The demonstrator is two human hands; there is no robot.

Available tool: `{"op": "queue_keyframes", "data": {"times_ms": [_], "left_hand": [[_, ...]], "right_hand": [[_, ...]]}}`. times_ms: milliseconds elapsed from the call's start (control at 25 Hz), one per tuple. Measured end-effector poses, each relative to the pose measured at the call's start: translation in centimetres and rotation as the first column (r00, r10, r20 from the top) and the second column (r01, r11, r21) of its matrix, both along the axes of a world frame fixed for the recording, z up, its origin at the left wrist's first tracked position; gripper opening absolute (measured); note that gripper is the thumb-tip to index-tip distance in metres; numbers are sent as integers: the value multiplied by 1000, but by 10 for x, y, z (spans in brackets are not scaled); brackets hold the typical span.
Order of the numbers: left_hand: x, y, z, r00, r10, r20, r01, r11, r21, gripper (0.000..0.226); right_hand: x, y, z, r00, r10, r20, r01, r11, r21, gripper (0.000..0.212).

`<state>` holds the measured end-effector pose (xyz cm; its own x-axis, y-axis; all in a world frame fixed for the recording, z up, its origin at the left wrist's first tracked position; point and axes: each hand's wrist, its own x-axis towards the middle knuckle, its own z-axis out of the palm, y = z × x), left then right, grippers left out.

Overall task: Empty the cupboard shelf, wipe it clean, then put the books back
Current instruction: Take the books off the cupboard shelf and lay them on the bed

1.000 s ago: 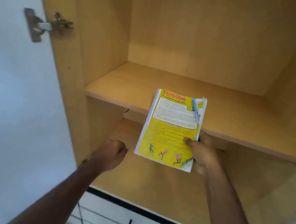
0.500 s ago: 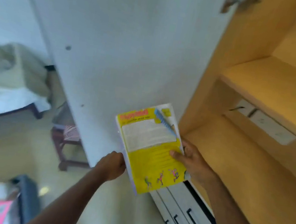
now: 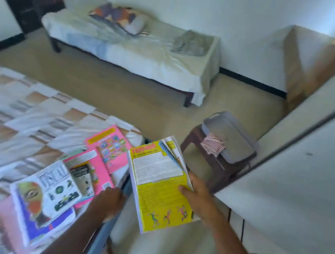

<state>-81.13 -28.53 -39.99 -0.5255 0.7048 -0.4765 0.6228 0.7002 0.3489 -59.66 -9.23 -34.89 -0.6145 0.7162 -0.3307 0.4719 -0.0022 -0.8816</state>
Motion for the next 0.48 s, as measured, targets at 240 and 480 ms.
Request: {"op": "queue_keyframes", "data": {"times_ms": [240,480], "left_hand": [[-82,-81,-42,980,190,60,-180,974,-137,29],[-141,-140,-75,920,361,152,-337,927,-162,28]], "right_hand": [[-147,-23,-40,946,217,239,-245,965,94,34],[-269,-79,-93,854,338,396,-404,910,94,52]]}}
